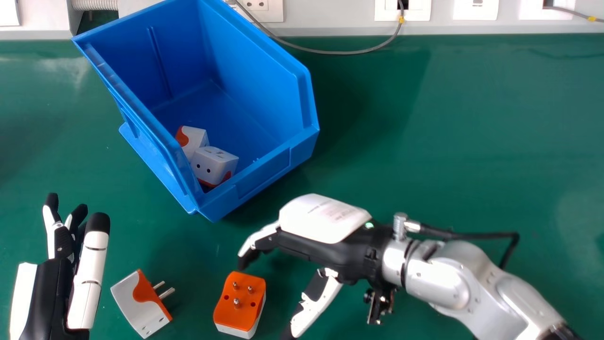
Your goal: Pick all objects and put in blue box
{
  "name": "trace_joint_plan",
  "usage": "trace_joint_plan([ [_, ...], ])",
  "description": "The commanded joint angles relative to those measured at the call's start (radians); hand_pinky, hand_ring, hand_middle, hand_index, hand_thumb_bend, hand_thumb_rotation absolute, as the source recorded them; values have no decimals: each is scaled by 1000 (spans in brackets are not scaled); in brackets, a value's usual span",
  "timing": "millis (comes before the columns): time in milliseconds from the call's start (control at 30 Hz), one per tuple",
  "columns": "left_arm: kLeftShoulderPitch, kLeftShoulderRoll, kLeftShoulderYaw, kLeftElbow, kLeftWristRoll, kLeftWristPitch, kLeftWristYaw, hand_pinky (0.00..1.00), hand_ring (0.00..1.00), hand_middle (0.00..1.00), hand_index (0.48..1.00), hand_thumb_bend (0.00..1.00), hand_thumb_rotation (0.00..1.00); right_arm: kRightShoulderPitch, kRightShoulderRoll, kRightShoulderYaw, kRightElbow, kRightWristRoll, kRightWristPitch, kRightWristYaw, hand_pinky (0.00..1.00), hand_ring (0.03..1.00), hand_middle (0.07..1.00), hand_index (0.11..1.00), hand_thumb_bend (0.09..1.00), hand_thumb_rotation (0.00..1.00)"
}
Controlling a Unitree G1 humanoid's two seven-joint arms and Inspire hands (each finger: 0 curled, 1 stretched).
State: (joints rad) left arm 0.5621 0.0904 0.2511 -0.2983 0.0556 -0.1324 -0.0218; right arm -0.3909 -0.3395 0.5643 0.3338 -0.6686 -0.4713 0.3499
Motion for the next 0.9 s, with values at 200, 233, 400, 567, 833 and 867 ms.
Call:
trace_joint_plan([
  [200,0,4,-2,-13,-1,-20,0,862,953,970,990,570,1000,-78,29,41,61,-67,-78,-85,817,909,926,895,778,368],
  [233,0,4,-2,-13,-1,-20,0,862,953,970,990,570,1000,-83,32,44,64,-73,-78,-89,821,912,929,896,777,369],
  [400,-3,5,-1,-10,-3,-18,0,862,952,969,989,565,1000,-94,43,44,61,-82,-77,-103,838,923,938,903,773,371],
  [567,-6,5,-1,-11,-8,-14,-1,861,952,969,989,564,1000,-86,49,52,56,-85,-73,-115,849,925,940,908,773,373],
  [833,-12,5,-1,-22,-15,6,-2,865,954,971,991,565,1000,-119,77,86,98,-119,-72,-128,853,926,942,905,764,357],
  [867,-13,5,-1,-23,-16,9,-3,866,954,971,991,564,1000,-127,79,92,108,-129,-78,-134,853,925,941,904,760,348],
])
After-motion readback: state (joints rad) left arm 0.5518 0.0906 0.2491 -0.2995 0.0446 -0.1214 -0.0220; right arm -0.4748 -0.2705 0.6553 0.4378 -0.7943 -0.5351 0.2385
